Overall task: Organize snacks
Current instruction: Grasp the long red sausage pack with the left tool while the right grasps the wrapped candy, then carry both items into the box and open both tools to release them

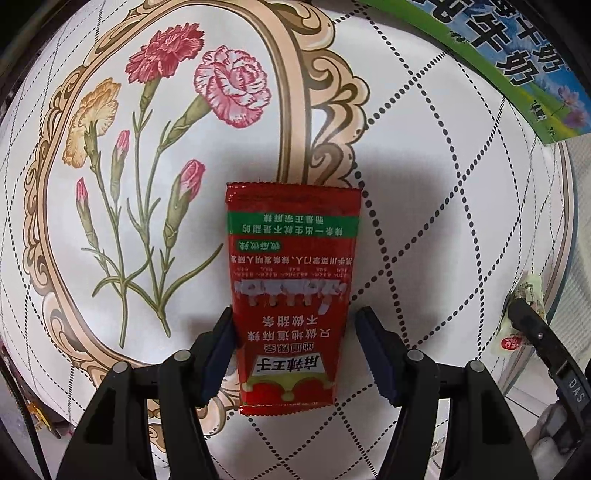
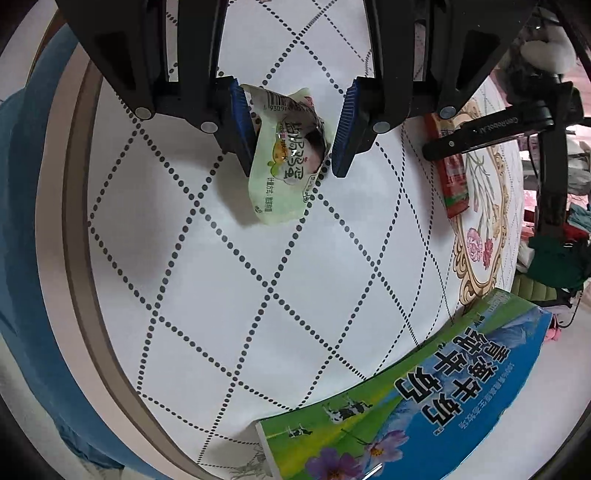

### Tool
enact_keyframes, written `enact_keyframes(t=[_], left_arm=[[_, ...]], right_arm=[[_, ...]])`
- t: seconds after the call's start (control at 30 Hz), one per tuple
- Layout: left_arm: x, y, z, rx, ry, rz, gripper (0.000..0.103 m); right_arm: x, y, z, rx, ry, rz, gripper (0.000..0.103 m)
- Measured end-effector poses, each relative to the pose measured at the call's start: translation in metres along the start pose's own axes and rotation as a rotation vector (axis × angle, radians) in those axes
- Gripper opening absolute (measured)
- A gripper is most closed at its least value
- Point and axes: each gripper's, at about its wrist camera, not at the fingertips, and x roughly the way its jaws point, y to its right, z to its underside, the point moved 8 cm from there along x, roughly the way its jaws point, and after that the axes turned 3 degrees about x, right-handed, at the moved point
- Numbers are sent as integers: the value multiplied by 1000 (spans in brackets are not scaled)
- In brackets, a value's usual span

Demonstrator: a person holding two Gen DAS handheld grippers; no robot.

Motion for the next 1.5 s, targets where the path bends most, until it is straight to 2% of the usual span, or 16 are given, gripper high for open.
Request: enact_keyframes(t=[0.07,0.13,0.2,0.3,0.57,0.77,0.97,1.07,1.2,1.27,1.37,1.5], left_arm=[[-3,8,1,1,6,-2,62],[-2,13,-3,8,20,-18,53],[-21,57,-1,16,31,-25,49],[-32,62,-4,27,49,-29,43],[-67,81,-10,63,93,-4,41],[-124,109,-22,102,160,85,41],[-203,143,-71,143,265,198,41],[-232,152,-104,167,311,211,41],[-254,149,-158,195,377,143,41],[-257,148,-186,195,382,104,41],[-249,140,-231,187,360,66,41],[-219,136,-259,184,311,23,41]], right_arm=[[3,-2,1,-6,11,13,41],[3,-3,1,-21,24,30,40],[3,-5,2,-36,36,40,40],[0,-7,2,-53,51,47,40],[-21,-20,-5,-107,97,37,38],[-52,-39,-17,-128,144,-18,38],[-97,-71,-48,-165,221,-85,38],[-121,-89,-77,-191,270,-117,38],[-143,-111,-124,-234,343,-118,38],[-145,-124,-154,-251,371,-106,38],[-144,-133,-195,-255,383,-80,38],[-121,-140,-244,-259,351,-26,38]])
